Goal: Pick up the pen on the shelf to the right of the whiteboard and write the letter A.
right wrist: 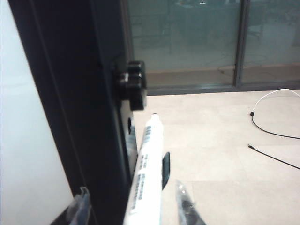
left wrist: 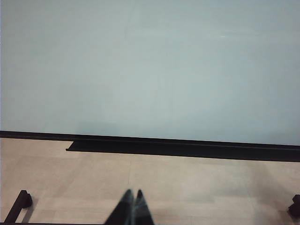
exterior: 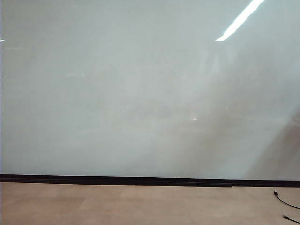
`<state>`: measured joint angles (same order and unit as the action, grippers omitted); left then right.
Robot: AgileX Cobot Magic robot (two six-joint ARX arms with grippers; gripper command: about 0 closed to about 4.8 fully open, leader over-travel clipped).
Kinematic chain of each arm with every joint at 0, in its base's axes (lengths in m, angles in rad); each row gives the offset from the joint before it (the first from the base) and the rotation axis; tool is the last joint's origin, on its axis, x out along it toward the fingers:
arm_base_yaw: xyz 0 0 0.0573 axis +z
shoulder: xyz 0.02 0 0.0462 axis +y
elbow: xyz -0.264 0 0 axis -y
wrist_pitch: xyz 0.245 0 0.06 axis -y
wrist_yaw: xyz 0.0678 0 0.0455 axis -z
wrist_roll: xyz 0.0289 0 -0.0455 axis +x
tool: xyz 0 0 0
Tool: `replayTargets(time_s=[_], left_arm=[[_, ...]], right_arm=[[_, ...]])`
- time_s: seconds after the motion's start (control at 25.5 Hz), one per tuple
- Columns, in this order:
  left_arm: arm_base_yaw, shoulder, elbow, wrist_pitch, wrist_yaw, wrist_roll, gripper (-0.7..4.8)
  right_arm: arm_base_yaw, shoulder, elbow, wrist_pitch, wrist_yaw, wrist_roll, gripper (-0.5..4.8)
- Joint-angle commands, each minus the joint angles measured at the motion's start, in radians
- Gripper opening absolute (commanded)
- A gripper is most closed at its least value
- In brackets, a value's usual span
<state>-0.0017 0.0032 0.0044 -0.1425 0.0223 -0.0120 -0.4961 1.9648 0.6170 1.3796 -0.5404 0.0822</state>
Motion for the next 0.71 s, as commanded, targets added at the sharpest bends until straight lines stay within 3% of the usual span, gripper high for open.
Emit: replayTargets(time_s=[0.04, 0.71], left_arm=[[0.000, 0.000, 0.002, 0.008, 0.000, 0.004, -0.04], [0.000, 0.000, 0.002, 0.008, 0.000, 0.004, -0.04]], right_arm=[[-0.007, -0.005, 0.002, 0.029, -0.023, 0.004, 2.38], [-0.018, -0.010, -0.003, 0.032, -0.016, 0.021, 2.37]])
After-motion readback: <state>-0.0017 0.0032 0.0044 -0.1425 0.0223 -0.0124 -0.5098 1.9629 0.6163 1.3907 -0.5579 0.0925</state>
